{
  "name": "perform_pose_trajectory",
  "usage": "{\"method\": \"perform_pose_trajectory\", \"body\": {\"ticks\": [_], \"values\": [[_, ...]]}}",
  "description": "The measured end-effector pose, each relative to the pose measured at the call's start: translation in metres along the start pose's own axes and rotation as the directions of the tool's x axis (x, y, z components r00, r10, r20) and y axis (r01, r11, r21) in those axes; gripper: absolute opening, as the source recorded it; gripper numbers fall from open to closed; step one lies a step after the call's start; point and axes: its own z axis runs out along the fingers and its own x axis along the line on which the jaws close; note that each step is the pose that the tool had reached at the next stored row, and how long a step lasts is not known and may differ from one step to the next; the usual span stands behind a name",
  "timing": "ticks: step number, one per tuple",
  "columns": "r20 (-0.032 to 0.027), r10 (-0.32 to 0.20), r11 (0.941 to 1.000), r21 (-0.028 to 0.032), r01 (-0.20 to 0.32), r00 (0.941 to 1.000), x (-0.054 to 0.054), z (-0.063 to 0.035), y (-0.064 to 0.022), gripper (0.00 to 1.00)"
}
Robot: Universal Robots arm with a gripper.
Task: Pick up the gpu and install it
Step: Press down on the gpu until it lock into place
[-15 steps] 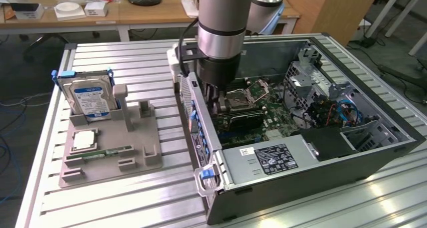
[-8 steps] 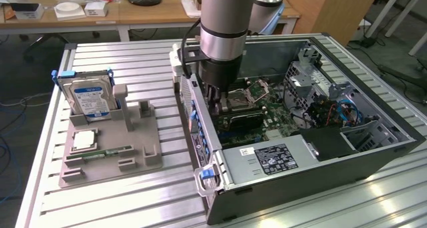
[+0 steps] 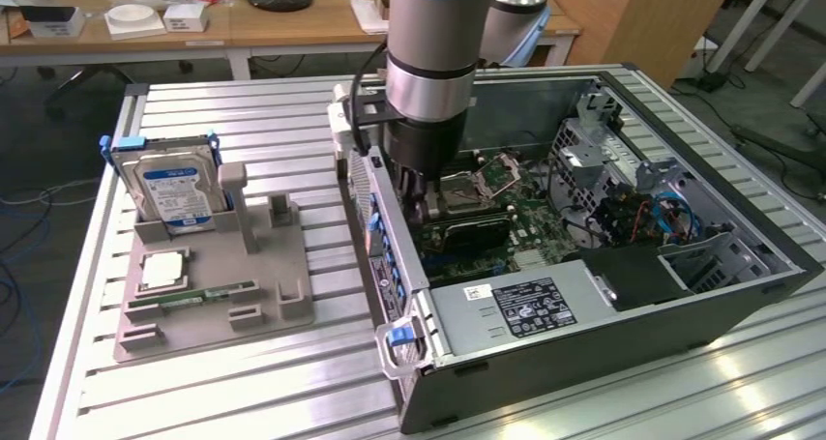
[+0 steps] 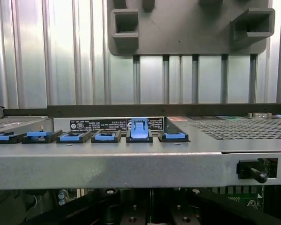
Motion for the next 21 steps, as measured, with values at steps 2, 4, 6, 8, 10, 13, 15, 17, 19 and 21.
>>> {"method": "perform_pose_trajectory", "body": {"ticks": [2,4,6,8,10,13,15,17,19,21], "values": [[-0.0003,0.0,1.0,-0.0003,0.0,1.0,0.0,0.0017,0.0001,0.1],[-0.0006,-0.001,1.0,-0.0005,0.001,1.0,0.0,0.0023,0.0001,0.1],[-0.0003,-0.001,1.0,-0.0004,0.001,1.0,0.0,0.0026,0.0001,0.1],[-0.0003,-0.001,1.0,-0.0004,0.001,1.0,0.0,0.0032,0.0001,0.1],[-0.0016,-0.001,1.0,-0.0015,0.001,1.0,0.0,0.0056,0.0003,0.1],[-0.0009,-0.001,1.0,-0.0008,0.001,1.0,0.0,0.0087,0.0002,0.1],[0.0,-0.001,1.0,-0.0002,0.001,1.0,0.0,0.0088,0.0,0.1],[0.0028,-0.001,1.0,0.0017,0.001,1.0,-0.001,0.0054,-0.0008,0.1],[0.0002,-0.001,1.0,-0.0002,0.001,1.0,0.0,-0.0011,-0.0011,0.1],[0.0002,-0.001,1.0,-0.0001,0.001,1.0,0.0,-0.0055,-0.0017,0.1]]}}
